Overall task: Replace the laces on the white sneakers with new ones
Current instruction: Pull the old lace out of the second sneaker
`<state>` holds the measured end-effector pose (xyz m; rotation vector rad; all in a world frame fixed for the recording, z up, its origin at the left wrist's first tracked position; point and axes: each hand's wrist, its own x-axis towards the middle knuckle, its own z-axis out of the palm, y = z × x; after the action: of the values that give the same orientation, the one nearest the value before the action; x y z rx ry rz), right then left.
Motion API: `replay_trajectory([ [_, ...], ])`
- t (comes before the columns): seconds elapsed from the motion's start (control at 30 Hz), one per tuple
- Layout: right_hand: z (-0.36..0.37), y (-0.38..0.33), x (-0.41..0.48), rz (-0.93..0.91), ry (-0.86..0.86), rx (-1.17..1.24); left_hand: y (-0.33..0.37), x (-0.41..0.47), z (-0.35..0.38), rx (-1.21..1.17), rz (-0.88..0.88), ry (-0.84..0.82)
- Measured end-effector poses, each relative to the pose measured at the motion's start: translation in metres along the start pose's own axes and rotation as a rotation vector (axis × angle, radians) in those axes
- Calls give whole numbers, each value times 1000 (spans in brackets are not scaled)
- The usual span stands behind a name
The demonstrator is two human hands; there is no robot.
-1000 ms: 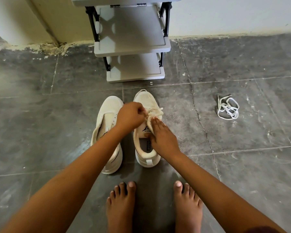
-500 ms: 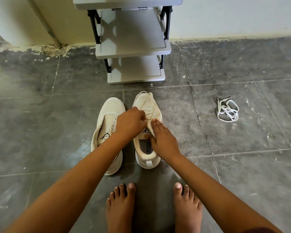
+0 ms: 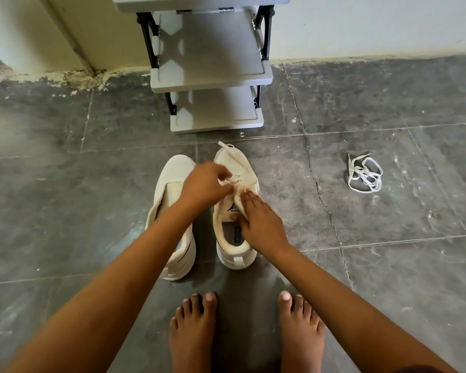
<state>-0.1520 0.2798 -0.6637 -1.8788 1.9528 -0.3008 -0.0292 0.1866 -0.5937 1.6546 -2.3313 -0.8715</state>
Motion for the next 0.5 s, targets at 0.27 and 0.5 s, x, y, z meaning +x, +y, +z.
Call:
replay_trajectory([
  [0.27,0,1,-1,7,6,7,6,-1,14,142,67,79],
  [0.5,1,0,1,14,9,-7,16,18,-29,-214,7,191],
])
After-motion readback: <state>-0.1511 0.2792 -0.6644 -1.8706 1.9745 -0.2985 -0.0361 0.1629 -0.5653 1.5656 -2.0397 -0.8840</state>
